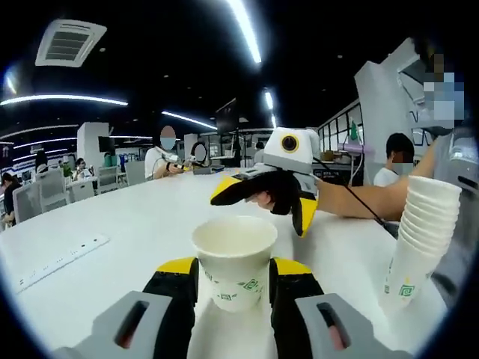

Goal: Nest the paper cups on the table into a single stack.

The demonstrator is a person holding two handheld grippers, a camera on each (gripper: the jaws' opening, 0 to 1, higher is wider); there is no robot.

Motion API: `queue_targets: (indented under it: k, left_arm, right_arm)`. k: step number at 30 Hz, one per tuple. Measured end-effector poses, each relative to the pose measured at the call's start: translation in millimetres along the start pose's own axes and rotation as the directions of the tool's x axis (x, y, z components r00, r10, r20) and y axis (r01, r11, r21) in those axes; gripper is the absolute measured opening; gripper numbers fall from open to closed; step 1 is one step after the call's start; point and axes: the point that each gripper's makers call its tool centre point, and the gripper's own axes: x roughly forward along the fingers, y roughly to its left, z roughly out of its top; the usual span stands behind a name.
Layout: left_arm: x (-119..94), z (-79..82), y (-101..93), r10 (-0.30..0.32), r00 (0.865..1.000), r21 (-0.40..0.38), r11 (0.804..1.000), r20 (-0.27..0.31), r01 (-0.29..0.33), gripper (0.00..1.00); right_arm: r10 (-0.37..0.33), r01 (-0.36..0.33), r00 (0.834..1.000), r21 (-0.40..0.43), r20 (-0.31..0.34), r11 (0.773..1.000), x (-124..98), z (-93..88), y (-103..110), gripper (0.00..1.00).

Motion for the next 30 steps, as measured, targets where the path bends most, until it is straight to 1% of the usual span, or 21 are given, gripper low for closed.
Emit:
queue_targets:
  k: [4, 7, 9, 13, 16, 21, 25, 28, 30]
  left_arm:
    - [-3, 8.6, 4.2, -0.01, 0.999, -0.029, 1.0, 0.047, 0.011, 0.4]
    - [-4, 11.8, 4.4, -0.021, 0.997, -0.047, 0.999, 0.07, 0.024, 0.4]
    - [-3, 10.9, 3.3, -0.027, 0.997, -0.05, 0.998, 0.072, 0.03, 0.4]
    - [0, 7.7, -2.6, -0.033, 0.998, -0.026, 0.999, 0.054, 0.034, 0.39]
    - [-1, 9.3, -1.7, -0.03, 0.998, -0.024, 0.999, 0.058, 0.032, 0.39]
    - [-1, 11.2, -2.6, -0.033, 0.997, -0.028, 0.999, 0.069, 0.035, 0.37]
    - [1, 11.4, -3.9, -0.041, 0.997, -0.028, 0.999, 0.07, 0.043, 0.37]
    - [1, 12.8, -6.7, -0.045, 0.996, -0.026, 0.999, 0.073, 0.047, 0.37]
    - [1, 13.1, -4.9, -0.044, 0.996, -0.026, 0.999, 0.073, 0.046, 0.37]
  right_arm:
    - [0.0, 0.0, 1.0, 0.005, -0.011, 1.0, 0, -2.8, 0, 0.58]
    - [0.003, -0.003, 1.0, 0.007, -0.018, 1.0, 0, -4.4, 2, 0.58]
    - [0.003, -0.003, 1.0, 0.011, -0.027, 1.0, 1, -6.8, 3, 0.57]
    - [0.008, -0.008, 0.999, 0.014, -0.05, 1.0, 2, -13.7, 4, 0.57]
    - [0.01, -0.009, 0.998, 0.015, -0.061, 1.0, 2, -17.0, 3, 0.57]
    - [0.0, 0.002, 0.997, 0.029, -0.072, 1.0, 3, -25.4, -1, 0.53]
    - [0.014, -0.01, 0.995, 0.043, -0.094, 0.999, 8, -32.4, 8, 0.52]
    - [0.036, -0.03, 0.992, 0.049, -0.125, 0.998, 13, -40.2, 16, 0.52]
    - [0.043, -0.035, 0.989, 0.056, -0.139, 0.998, 16, -43.8, 20, 0.52]
